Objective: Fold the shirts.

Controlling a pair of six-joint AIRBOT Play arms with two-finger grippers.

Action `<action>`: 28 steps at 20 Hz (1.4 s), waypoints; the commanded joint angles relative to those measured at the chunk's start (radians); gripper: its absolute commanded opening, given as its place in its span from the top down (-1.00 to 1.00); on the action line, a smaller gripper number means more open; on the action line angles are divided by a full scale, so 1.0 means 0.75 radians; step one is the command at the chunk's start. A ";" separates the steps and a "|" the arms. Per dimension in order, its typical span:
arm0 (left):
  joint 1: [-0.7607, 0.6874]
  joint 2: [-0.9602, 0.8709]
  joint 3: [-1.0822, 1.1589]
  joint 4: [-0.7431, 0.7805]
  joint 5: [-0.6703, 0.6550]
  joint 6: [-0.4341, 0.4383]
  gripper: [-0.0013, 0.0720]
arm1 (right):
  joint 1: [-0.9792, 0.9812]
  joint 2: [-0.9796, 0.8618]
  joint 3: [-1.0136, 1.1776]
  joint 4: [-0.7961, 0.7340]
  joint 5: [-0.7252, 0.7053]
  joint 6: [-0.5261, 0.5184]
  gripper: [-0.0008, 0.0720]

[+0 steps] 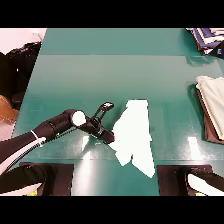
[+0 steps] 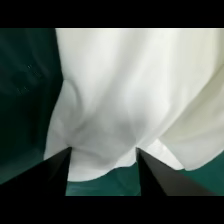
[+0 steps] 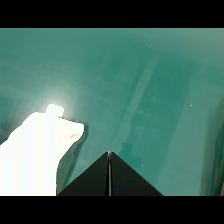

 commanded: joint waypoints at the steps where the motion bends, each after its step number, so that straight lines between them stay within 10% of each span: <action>1: 0.000 -0.026 -0.001 0.007 0.085 -0.031 0.17 | -0.001 -0.001 0.001 0.000 -0.001 0.000 0.93; 2: 0.000 -0.026 -0.001 0.007 0.094 -0.032 0.90 | -0.001 -0.001 0.001 0.000 -0.001 0.000 0.93; 16: 0.645 0.035 0.638 0.378 -0.371 -0.094 0.90 | -0.001 0.043 -0.488 0.021 -0.051 -0.001 0.92; 17: 0.656 0.035 0.654 0.378 -0.367 -0.093 0.90 | -0.001 0.046 -0.625 0.076 -0.127 -0.006 0.73; 19: 0.652 0.033 0.655 0.372 -0.361 -0.094 0.90 | 0.000 0.028 -0.893 0.271 -0.292 -0.019 -0.56; 28: 0.649 0.034 0.655 0.369 -0.361 -0.093 0.90 | 0.260 -0.402 -1.180 0.816 -0.780 -0.285 -0.54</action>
